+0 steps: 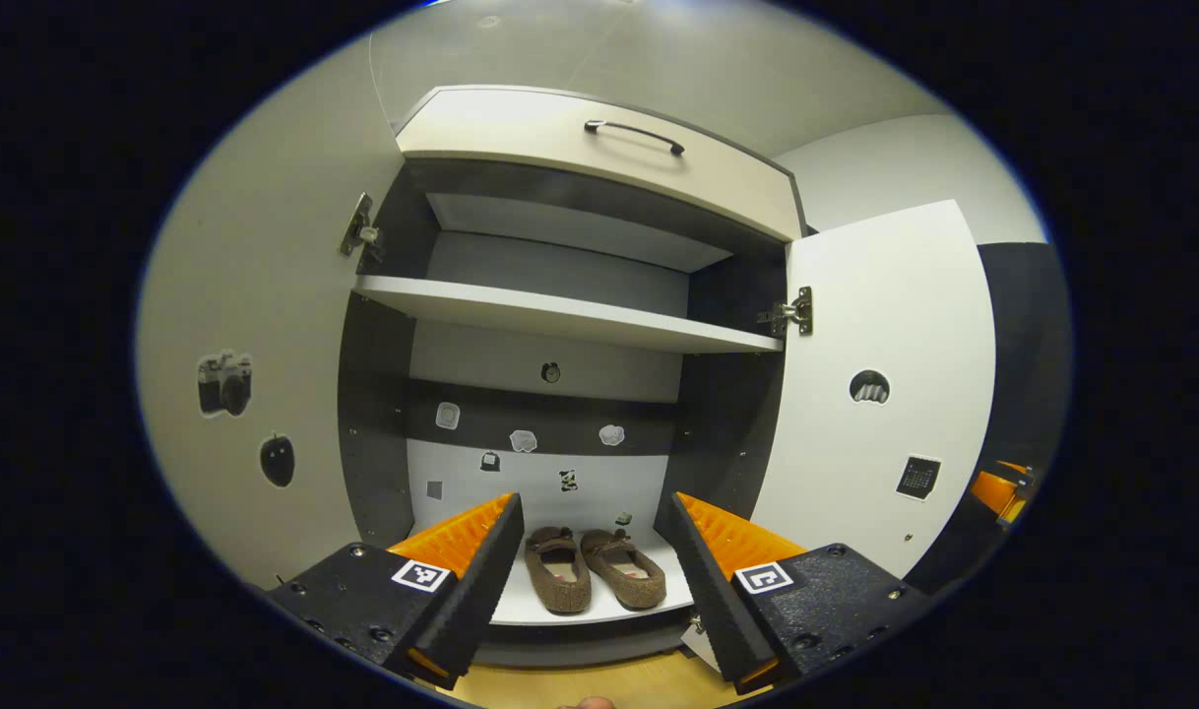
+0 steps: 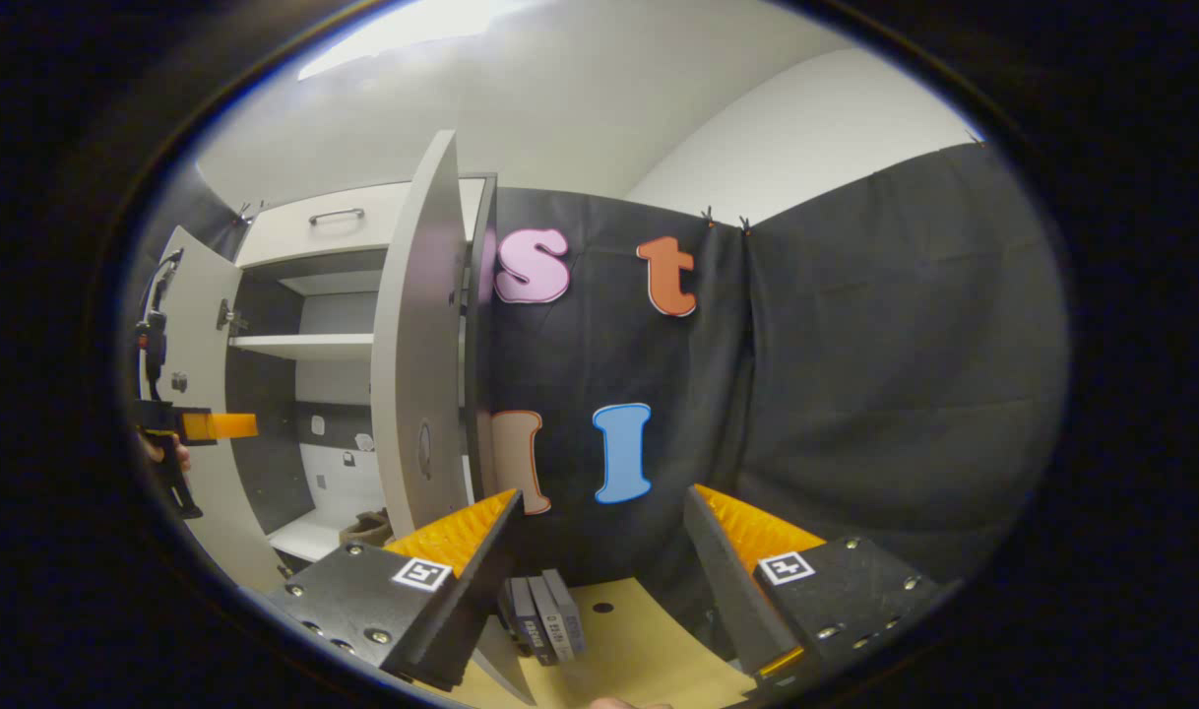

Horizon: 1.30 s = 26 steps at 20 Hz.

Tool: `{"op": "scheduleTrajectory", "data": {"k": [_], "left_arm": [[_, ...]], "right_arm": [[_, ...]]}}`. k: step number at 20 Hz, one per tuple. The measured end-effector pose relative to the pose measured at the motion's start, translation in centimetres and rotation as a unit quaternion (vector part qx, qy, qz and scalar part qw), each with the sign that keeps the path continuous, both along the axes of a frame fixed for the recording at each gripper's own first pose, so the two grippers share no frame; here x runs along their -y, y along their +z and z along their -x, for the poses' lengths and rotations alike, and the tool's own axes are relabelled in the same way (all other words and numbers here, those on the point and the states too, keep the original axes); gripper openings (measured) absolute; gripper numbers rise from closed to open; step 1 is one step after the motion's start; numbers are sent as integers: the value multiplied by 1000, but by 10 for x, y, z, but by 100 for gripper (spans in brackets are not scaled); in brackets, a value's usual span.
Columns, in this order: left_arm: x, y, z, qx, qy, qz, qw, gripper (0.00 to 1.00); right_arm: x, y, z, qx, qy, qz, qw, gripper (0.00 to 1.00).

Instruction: Grab one shoe with the right hand and put it into the shoe cabinet, grab the other shoe with the left hand and put it into the shoe cabinet; then close the right door with the right hand and the left door with the left hand.

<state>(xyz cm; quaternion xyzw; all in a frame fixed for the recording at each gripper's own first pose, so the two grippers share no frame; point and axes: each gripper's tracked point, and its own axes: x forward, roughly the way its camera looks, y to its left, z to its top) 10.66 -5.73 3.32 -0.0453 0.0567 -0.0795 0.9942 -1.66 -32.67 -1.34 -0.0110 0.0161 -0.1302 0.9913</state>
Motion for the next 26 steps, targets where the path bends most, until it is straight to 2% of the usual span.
{"op": "scheduleTrajectory", "data": {"k": [1,2,3,4,8,15,17,18,20,21,22,26], "left_arm": [[-2,5,6,4,2,-1,1000,90],[-4,9,11,9,5,-2,1000,90],[-7,12,15,12,5,1,1000,90],[-9,14,20,11,7,4,1000,90],[-23,18,34,10,20,18,1000,90],[-27,23,49,23,18,-13,999,89],[-29,24,52,25,16,-12,999,89],[-30,24,54,25,15,-10,1000,90],[-32,27,58,28,12,-7,1000,90],[-31,29,60,30,9,-6,999,90],[-30,32,64,34,8,-7,999,90],[-28,41,75,47,2,-16,999,89]], "right_arm": [[-3,-2,-3,-2,7,-5,1000,94],[-6,-4,-5,-4,14,-9,1000,98],[-10,-6,-9,-6,20,-13,1000,94],[-13,-7,-12,-8,25,-15,1000,98],[-21,-11,-17,-13,43,-25,999,98],[-50,-21,-30,-29,74,-33,996,98],[-49,-20,-30,-28,64,-21,997,96],[-50,-19,-31,-27,64,-20,997,92],[-56,-20,-33,-30,72,-18,997,96],[-61,-20,-32,-31,79,-16,996,92],[-68,-21,-33,-33,88,-15,995,96],[-104,-24,-38,-39,133,-26,990,95]]}}
